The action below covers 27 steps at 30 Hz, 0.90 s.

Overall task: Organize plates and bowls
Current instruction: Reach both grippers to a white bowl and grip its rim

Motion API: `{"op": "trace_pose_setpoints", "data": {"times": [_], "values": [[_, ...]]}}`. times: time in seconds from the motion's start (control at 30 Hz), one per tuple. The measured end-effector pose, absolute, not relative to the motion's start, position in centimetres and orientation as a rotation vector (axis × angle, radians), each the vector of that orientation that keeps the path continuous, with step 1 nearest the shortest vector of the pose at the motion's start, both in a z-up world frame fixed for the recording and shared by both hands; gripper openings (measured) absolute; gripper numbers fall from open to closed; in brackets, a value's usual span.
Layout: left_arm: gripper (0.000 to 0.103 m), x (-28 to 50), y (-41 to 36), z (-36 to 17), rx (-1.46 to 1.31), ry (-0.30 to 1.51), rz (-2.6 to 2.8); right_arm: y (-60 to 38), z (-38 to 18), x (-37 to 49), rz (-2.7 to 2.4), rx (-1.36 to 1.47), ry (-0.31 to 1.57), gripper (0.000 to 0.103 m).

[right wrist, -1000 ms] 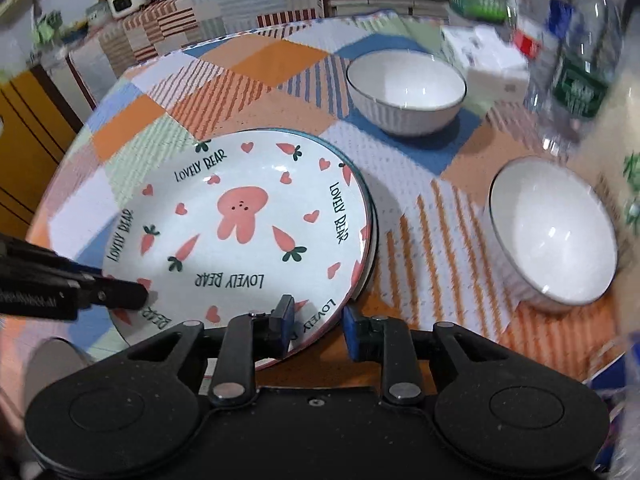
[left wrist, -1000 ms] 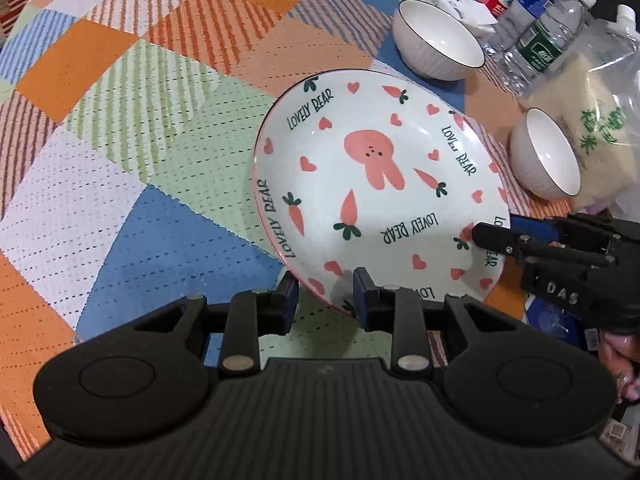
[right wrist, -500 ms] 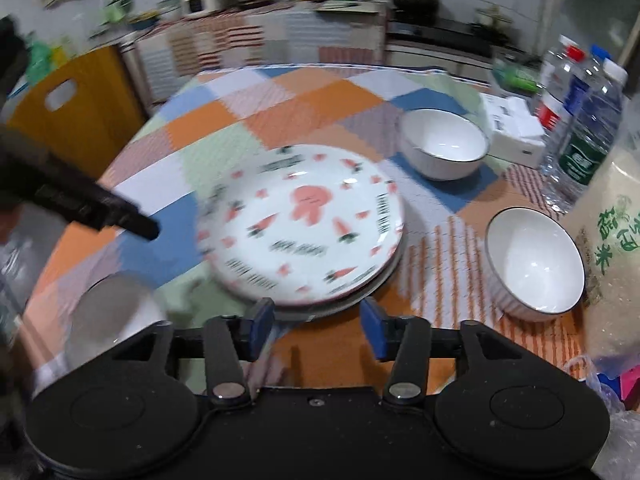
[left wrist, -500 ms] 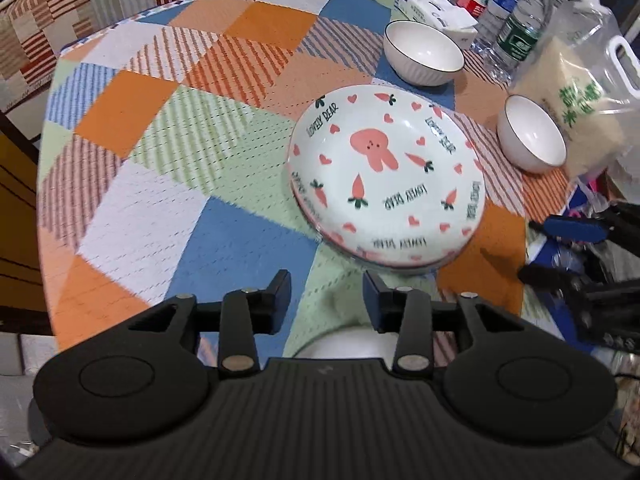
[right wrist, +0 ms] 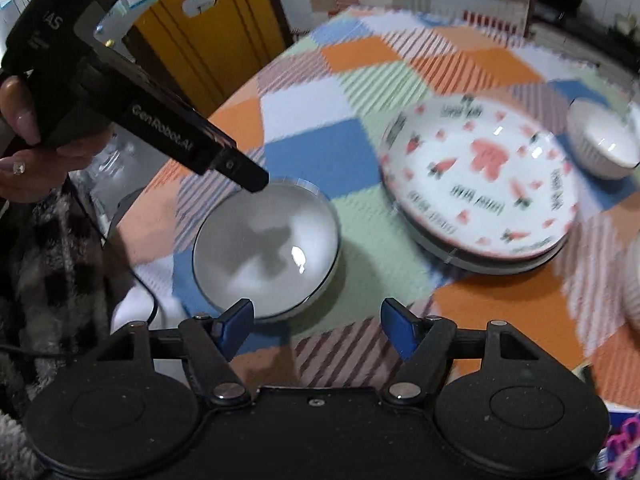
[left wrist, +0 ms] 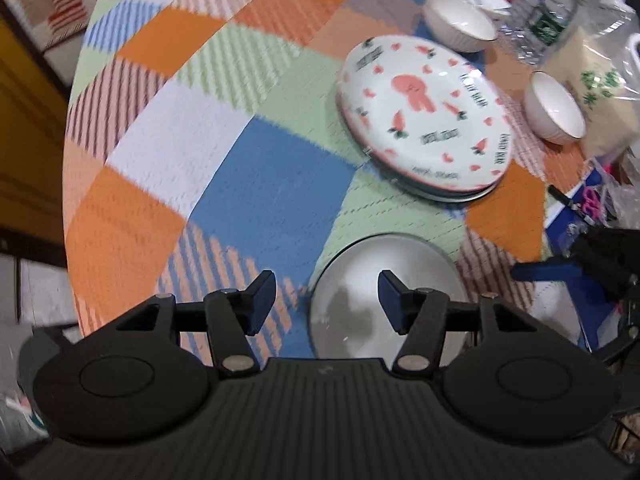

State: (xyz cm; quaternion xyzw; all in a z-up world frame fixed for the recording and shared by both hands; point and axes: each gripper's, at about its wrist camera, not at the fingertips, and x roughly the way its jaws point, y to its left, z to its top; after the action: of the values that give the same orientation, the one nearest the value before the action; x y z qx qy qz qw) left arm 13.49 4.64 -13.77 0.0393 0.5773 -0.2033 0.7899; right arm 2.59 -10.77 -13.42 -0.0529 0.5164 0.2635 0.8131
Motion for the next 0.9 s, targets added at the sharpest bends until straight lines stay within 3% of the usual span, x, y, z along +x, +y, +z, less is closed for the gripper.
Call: {"op": "trace_pose_setpoints", "data": {"times": [0.2, 0.43, 0.5, 0.57, 0.9], "values": [[0.055, 13.0, 5.9, -16.1, 0.039, 1.319, -0.373, -11.0, -14.7, 2.9, 0.578, 0.016, 1.129, 0.075], [0.048, 11.8, 5.7, -17.3, -0.039, 1.349, -0.403, -10.1, -16.5, 4.0, 0.551, 0.093, 1.149, 0.073], [0.04, 11.3, 5.3, -17.5, 0.029, 1.323, -0.361, -10.1, -17.3, 4.4, 0.525, 0.113, 1.155, 0.053], [0.022, 10.9, 5.2, -17.8, 0.034, 1.325, -0.353, -10.2, -18.0, 4.6, 0.51, 0.144, 1.162, 0.033], [0.02, 9.5, 3.8, -16.3, -0.011, 1.275, -0.4, -11.6, -17.9, 3.9, 0.487, 0.167, 1.165, 0.023]]}}
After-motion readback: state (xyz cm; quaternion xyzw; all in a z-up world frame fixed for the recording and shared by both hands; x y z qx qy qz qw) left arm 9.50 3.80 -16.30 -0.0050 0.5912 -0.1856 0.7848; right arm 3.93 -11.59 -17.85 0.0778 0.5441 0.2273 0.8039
